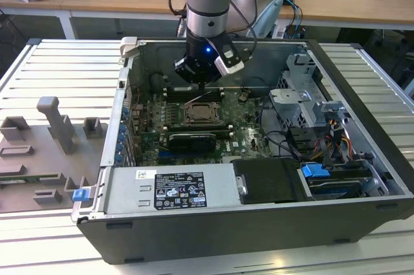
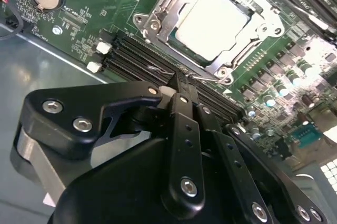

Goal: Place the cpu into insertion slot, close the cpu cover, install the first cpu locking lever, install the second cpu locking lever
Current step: 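Install the first cpu locking lever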

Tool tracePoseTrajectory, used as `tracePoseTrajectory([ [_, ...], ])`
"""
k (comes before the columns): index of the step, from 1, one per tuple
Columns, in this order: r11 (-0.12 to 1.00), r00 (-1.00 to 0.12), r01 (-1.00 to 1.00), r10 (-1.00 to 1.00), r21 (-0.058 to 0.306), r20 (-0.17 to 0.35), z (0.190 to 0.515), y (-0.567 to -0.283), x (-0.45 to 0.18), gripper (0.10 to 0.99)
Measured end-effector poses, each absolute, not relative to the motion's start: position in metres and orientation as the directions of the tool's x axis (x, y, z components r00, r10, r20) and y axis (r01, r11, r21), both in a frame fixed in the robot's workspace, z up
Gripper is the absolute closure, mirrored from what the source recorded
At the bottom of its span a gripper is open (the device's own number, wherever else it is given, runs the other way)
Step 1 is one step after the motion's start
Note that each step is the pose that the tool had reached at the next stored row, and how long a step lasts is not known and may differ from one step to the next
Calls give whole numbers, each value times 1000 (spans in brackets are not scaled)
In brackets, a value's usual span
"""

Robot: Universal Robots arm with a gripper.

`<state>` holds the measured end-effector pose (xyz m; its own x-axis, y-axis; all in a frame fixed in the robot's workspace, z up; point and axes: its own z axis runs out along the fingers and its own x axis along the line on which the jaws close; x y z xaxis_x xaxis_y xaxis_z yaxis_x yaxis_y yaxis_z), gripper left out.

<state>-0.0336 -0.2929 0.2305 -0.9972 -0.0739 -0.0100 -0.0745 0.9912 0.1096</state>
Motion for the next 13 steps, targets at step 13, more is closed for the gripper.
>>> tracePoseTrajectory([
  [13, 992, -997, -75, -74, 103, -9, 219, -287, -21, 980],
])
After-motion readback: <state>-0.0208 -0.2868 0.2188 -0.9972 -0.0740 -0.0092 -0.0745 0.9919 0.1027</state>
